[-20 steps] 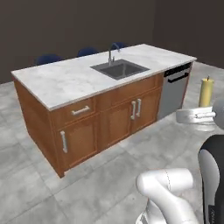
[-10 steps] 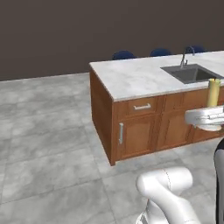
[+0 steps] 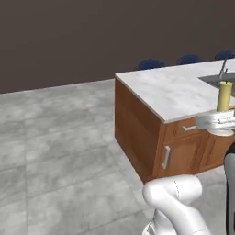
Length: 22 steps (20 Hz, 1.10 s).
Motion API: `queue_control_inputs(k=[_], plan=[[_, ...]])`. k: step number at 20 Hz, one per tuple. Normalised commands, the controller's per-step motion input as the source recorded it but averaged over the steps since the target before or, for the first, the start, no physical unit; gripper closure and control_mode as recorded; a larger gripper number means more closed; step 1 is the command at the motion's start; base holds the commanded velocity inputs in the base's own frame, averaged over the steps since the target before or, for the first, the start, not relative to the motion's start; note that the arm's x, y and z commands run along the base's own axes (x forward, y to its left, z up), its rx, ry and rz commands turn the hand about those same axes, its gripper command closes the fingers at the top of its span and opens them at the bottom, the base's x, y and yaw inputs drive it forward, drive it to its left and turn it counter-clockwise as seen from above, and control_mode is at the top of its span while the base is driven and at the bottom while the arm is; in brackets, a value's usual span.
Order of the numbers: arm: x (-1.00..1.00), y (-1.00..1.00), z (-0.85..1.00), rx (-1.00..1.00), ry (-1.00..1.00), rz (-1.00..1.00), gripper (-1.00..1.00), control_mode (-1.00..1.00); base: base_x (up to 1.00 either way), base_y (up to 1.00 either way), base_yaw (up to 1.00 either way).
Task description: Get the candle and the wine from the cabinet and move them to the dining counter.
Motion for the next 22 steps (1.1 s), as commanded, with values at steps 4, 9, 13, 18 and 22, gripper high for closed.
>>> queue_control_inputs(k=[4,9,13,18,22], plan=[[0.00,0.00,0.00,0.00,0.00,0.00,1.00,1.00,1.00,1.00,-0.17],[0.00,0.00,0.00,0.00,0.00,0.00,1.00,1.00,1.00,1.00,-0.24],[0.00,0.00,0.00,0.00,0.00,0.00,1.00,1.00,0.94,0.96,-0.49],[0.00,0.00,0.00,0.00,0.00,0.00,1.00,1.00,0.38,0.41,-0.86],[0.00,0.00,0.00,0.00,0.00,0.00,1.00,1.00,0.21,0.31,-0.93]])
